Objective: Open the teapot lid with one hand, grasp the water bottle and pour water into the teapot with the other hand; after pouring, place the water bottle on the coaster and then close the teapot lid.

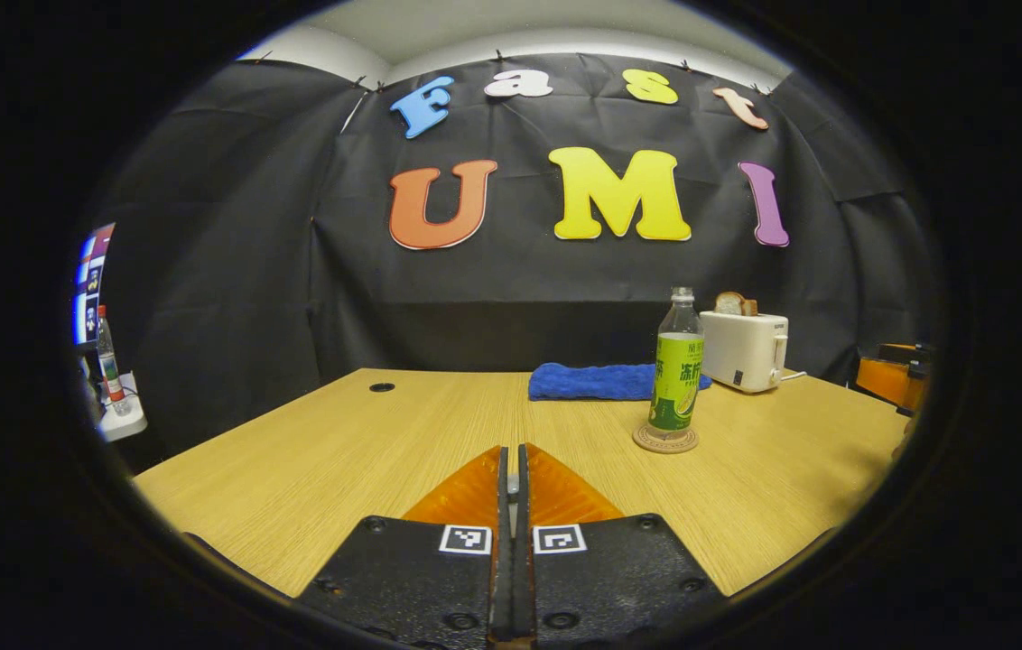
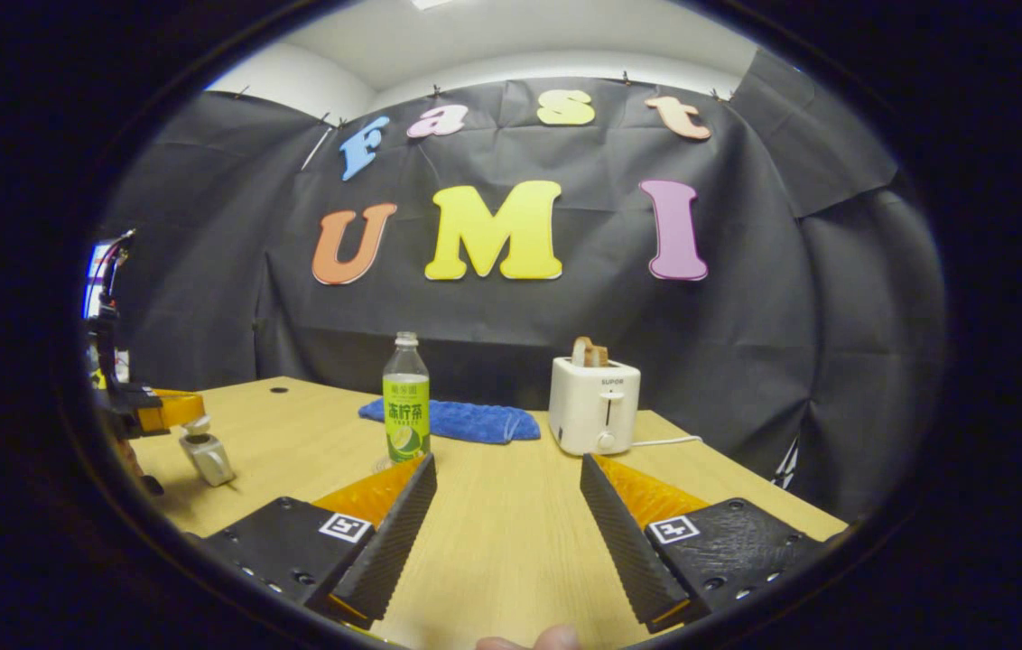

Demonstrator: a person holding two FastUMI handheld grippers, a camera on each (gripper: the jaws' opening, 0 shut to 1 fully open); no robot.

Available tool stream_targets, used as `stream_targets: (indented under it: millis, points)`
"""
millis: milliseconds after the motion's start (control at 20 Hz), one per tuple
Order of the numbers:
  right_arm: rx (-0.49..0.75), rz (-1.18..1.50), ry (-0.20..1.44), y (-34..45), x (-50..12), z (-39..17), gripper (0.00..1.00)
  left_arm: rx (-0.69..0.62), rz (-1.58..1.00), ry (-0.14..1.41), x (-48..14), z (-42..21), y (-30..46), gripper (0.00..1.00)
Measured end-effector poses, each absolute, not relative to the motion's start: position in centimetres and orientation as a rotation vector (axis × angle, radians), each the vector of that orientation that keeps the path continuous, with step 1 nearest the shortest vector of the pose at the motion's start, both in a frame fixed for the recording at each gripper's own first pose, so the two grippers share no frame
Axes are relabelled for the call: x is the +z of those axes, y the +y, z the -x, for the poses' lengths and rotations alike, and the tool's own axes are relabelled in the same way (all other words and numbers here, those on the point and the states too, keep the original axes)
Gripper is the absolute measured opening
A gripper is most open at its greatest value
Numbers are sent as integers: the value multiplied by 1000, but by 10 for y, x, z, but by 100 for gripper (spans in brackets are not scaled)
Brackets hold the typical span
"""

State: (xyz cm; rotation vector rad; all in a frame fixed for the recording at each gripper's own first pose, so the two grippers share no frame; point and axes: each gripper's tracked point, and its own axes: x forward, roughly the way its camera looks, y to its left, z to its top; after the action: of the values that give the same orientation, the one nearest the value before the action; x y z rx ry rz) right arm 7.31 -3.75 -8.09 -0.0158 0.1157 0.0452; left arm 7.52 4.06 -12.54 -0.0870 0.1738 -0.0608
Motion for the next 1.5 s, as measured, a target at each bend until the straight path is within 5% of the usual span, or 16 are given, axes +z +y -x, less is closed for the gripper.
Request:
stream_targets:
  millis: [650, 700, 850, 1150, 1500]
  points:
    - [68, -10, 135, -25, -90, -65, 97, -14, 94, 211, -142, -71, 44, 8]
    - [66, -11, 132, -25, -89, -64, 97, 2, 76, 211, -140, -68, 48, 24]
    - [62, -12, 127, -24, -87, -64, 95, 56, 37, 165, -119, -64, 57, 100]
    - [4, -31, 129, -48, -64, -59, 95, 19, 46, 50, -29, -38, 13, 97]
    - [-21, -14, 17, -30, -8, -22, 95, -44, 96, 2, 1, -4, -17, 99]
